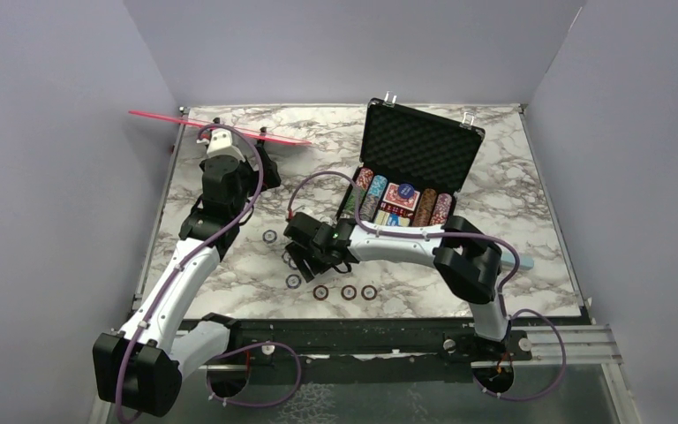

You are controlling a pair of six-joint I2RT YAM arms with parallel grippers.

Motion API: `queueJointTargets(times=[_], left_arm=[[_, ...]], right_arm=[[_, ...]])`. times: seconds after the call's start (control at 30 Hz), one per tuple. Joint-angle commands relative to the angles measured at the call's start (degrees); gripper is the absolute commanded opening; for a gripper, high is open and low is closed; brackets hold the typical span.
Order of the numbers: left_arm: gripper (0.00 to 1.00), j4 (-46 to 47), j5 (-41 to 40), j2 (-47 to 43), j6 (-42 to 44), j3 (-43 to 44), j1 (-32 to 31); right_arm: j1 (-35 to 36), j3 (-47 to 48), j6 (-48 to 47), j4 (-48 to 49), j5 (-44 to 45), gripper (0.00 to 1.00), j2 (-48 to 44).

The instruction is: Pack up texas hold em set

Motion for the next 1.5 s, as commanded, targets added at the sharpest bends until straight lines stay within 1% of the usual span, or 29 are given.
queueJointTargets(times=[0.0, 0.3, 0.47, 0.63, 0.93, 1.07, 1.17, 1.27, 1.33, 1.4, 1.47], left_arm=[[0.99, -0.19, -1.55, -0.98, -0.13, -0.28, 0.37], [0.99, -0.28, -1.4, -0.77, -0.26, -0.2, 0.54], [0.99, -0.37, -1.37, -0.52, -0.23, -0.22, 0.64], [0.99, -0.41, -1.19, -0.34, -0.24, -0.19, 0.72], [0.99, -0.27, -0.7, -0.14, -0.42, -0.2, 0.99], [0.99, -0.29, -0.19, 0.12, -0.53, -0.15, 1.16], [0.99, -0.3, -0.06, 0.09, -0.62, -0.19, 1.25], [0.99, -0.3, 0.03, 0.12, -0.69, -0.15, 1.25], [0.99, -0.33, 0.04, 0.14, -0.7, -0.19, 1.34], [0.99, -0.28, -0.01, 0.14, -0.7, -0.17, 1.34], [0.99, -0.26, -0.11, 0.17, -0.7, -0.2, 1.38]], right_arm=[[-0.03, 2.18, -1.11, -1.92, -3.71, 0.72, 1.96], [0.17, 6.62, -2.56, -4.67, -4.14, 0.75, 6.38], [0.5, 10.23, -3.01, -7.33, -1.49, 0.77, 9.16], [0.54, 11.88, -3.01, -8.4, -0.22, 0.77, 11.02], [0.94, 12.23, -3.09, -10.36, 2.81, 0.69, 11.76], [1.21, 12.37, -2.92, -11.19, 3.72, 0.63, 12.13], [1.34, 12.33, -2.55, -11.28, 4.23, 0.64, 12.33], [1.41, 12.76, -2.4, -11.46, 4.39, 0.7, 12.73], [1.39, 13.33, -2.28, -11.72, 4.46, 0.72, 13.09], [1.41, 13.7, -2.23, -11.96, 4.59, 0.71, 13.58], [1.35, 14.02, -2.34, -12.06, 4.51, 0.65, 13.82]])
